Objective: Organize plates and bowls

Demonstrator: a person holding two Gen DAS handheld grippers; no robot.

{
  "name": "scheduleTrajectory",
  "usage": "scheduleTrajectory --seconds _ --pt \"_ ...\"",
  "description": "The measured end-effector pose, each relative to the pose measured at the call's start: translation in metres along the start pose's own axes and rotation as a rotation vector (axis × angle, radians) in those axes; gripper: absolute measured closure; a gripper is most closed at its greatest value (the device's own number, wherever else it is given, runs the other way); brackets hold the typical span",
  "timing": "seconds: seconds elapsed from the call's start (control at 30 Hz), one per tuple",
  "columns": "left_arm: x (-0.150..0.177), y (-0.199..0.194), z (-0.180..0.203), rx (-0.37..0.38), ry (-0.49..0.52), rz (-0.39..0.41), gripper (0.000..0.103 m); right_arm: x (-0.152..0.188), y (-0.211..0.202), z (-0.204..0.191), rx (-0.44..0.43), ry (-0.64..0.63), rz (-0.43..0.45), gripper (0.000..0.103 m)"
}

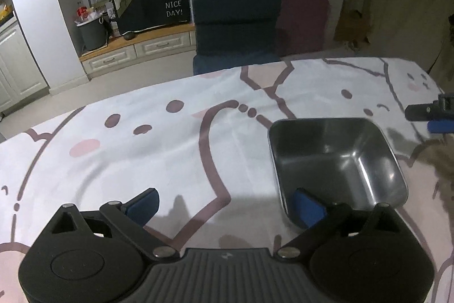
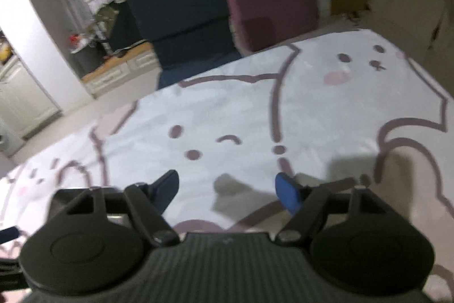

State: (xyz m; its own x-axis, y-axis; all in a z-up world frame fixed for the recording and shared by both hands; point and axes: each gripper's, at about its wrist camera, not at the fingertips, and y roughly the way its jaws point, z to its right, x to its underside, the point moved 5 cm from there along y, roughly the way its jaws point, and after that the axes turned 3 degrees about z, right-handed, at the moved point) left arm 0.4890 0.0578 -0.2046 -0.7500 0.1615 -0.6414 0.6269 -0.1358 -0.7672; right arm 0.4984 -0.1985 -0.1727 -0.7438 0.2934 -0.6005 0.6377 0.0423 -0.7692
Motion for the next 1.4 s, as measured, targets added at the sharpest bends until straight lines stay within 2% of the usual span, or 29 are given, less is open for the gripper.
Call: scheduleTrajectory --seconds 0.1,0.17,0.23,0.3,0.33,0.4,0.43,0.47,0.57,0.6,0.63,0.67,0.73,1.0,1.23,1.4 --pt "-0.003 0.004 0.001 0.041 -0.041 0.0 0.012 0.003 -0.006 -0.016 -0.105 -0.015 -0.028 0.025" --pt "-0.006 0.008 0.003 0.076 -0.092 -0.006 0.021 0.006 -0.006 -0.028 -0.177 -0.028 -0.064 0.027" --pt "-0.007 0.011 0.006 0.099 -0.119 -0.014 0.042 0.012 -0.006 -0.039 -0.215 -0.044 -0.098 0.028" --pt "-0.008 0.013 0.01 0.11 -0.136 -0.019 0.047 0.018 -0.002 -0.048 -0.217 -0.066 -0.129 0.033" --pt "-0.009 0.015 0.012 0.118 -0.141 -0.023 0.05 0.024 0.002 -0.054 -0.216 -0.071 -0.145 0.038" --pt "-0.01 0.018 0.015 0.132 -0.148 -0.031 0.055 0.032 0.003 -0.056 -0.226 -0.06 -0.175 0.053" --pt "-0.01 0.018 0.016 0.133 -0.15 -0.034 0.058 0.035 0.003 -0.055 -0.244 -0.038 -0.192 0.067" --pt "-0.01 0.02 0.018 0.137 -0.15 -0.038 0.06 0.037 0.005 -0.055 -0.253 -0.017 -0.206 0.075" --pt "-0.009 0.022 0.018 0.141 -0.156 -0.052 0.076 0.041 0.004 -0.056 -0.257 -0.013 -0.214 0.082" --pt "-0.008 0.023 0.019 0.142 -0.156 -0.057 0.088 0.041 0.003 -0.057 -0.26 -0.021 -0.211 0.086" --pt "-0.008 0.023 0.019 0.14 -0.153 -0.059 0.093 0.041 0.002 -0.058 -0.262 -0.025 -0.206 0.089" --pt "-0.008 0.023 0.02 0.141 -0.151 -0.057 0.093 0.041 0.001 -0.059 -0.261 -0.027 -0.204 0.093" --pt "-0.008 0.022 0.021 0.141 -0.149 -0.053 0.099 0.041 -0.001 -0.062 -0.258 -0.043 -0.194 0.095" --pt "-0.016 -0.002 0.031 0.121 -0.168 0.0 0.099 0.04 -0.006 -0.07 -0.216 -0.097 -0.157 0.097" --pt "-0.026 -0.048 0.051 0.126 -0.243 0.064 0.099 0.026 -0.047 -0.064 -0.218 -0.132 -0.091 0.098" --pt "-0.028 -0.088 0.082 0.137 -0.24 0.103 0.099 0.018 -0.09 -0.047 -0.224 -0.138 -0.036 0.098"
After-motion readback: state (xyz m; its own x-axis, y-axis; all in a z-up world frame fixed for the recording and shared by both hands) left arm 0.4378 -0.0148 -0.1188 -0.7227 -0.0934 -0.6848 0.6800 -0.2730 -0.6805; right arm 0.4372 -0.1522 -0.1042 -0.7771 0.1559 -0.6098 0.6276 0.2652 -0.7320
